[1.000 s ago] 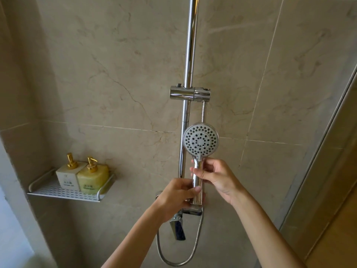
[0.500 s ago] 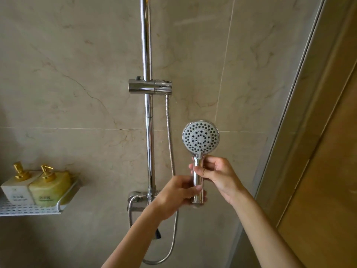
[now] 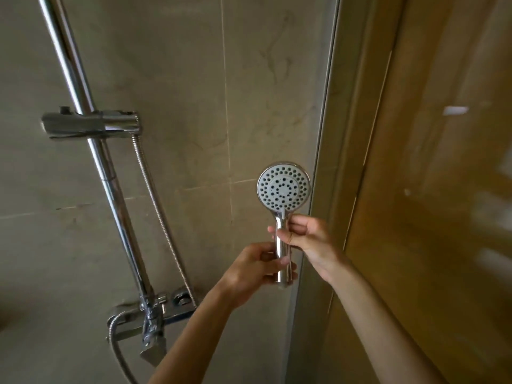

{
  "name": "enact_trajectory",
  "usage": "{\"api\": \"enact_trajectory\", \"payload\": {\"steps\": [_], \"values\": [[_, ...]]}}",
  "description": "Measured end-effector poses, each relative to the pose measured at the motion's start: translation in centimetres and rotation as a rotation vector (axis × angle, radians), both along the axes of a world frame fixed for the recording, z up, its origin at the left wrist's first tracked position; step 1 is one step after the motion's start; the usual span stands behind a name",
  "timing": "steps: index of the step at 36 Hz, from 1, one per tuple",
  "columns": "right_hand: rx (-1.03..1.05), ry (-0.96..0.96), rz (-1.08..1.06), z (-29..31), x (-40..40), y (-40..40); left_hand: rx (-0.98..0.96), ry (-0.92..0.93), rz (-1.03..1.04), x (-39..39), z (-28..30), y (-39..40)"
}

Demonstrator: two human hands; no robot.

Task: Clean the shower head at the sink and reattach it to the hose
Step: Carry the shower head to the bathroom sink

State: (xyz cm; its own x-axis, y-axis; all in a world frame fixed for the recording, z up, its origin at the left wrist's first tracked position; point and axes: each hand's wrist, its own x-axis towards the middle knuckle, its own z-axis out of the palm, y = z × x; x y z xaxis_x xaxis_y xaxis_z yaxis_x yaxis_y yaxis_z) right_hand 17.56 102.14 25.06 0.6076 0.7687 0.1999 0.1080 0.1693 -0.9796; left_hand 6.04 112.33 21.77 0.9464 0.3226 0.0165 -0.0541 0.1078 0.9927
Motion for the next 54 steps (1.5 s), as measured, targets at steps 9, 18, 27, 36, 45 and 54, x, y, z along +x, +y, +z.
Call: {"api": "enact_trajectory", "payload": {"steps": [9,18,27,36,45,54], "values": [[-0.029,-0.01,-0.232,0.0,0.3,-3.3,0.032,0.025,-0.196,3.0,0.3,-1.1],[-0.055,-0.033,-0.459,-0.4,-2.6,-6.0,0.03,0.025,-0.406,3.3,-0.2,-2.1],[-0.074,-0.037,-0.765,-1.2,-6.6,-12.4,0.005,0.056,-0.689,4.2,-1.6,-7.2],[-0.1,-0.04,-1.067,-2.5,-12.7,-22.0,-0.017,0.12,-1.018,3.1,-3.3,-17.2],[-0.076,-0.041,-1.24,-2.8,-18.4,-30.2,0.021,0.066,-1.281,0.6,-2.9,-25.9],[-0.035,-0.051,-1.435,-4.3,-23.6,-37.2,0.092,0.072,-1.451,-2.6,-3.3,-34.5]]}}
